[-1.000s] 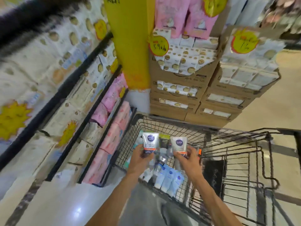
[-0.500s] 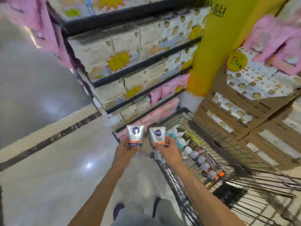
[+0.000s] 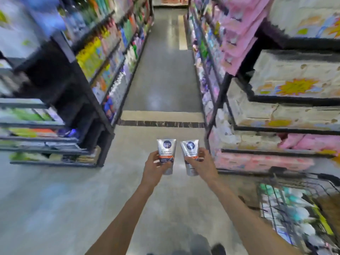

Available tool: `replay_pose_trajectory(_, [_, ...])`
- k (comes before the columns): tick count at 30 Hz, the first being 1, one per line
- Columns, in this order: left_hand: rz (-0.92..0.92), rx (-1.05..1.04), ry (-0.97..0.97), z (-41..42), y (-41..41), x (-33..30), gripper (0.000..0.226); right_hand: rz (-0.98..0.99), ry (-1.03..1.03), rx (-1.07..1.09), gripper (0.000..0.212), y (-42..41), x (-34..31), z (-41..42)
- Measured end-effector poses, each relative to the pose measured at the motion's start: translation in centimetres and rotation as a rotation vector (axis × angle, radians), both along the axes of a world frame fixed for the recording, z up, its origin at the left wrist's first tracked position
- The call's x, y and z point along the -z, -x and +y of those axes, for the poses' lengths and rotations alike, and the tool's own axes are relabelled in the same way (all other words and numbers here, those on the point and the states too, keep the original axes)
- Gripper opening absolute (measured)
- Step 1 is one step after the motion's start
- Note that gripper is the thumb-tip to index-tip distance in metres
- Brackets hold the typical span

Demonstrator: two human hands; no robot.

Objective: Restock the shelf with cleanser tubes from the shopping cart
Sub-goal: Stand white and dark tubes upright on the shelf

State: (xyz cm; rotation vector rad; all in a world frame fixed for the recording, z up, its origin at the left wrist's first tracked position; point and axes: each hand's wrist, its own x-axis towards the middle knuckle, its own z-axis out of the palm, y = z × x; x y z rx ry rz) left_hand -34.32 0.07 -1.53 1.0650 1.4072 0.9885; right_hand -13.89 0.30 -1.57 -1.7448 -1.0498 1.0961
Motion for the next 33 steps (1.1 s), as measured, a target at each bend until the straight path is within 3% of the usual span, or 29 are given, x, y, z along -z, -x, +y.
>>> replay_pose_trajectory(9, [0.03,-0.405,-0.011,-2.4,25.1,-0.8,0.048,0.037,-0.051,-0.4,0.053,27.0,-1.5,4.5])
replay_pose_trajectory(17, [0.071,-0.677,-0.034,-1.6,41.7,-1.7,0.047,0.103,-0.098,-0.636,0.051,45.7,-3.4,9.8])
replay_pose_trajectory(23, [0.094,-0.708,-0.055,3.7,52.8,-2.3,0.052,0.128,-0.124,-0.702,0.053,57.8,-3.4,17.0])
replay_pose_trajectory(27, [0.107,-0.706,-0.059,8.4,59.6,-3.2,0.043,0.161,-0.116,-0.688,0.053,65.0,-4.4,21.6])
replay_pose_trajectory(33, [0.08,-0.675,-0.046,14.7,67.9,-3.3,0.041,0.122,-0.117,-0.682,0.044,73.1,-4.9,28.1])
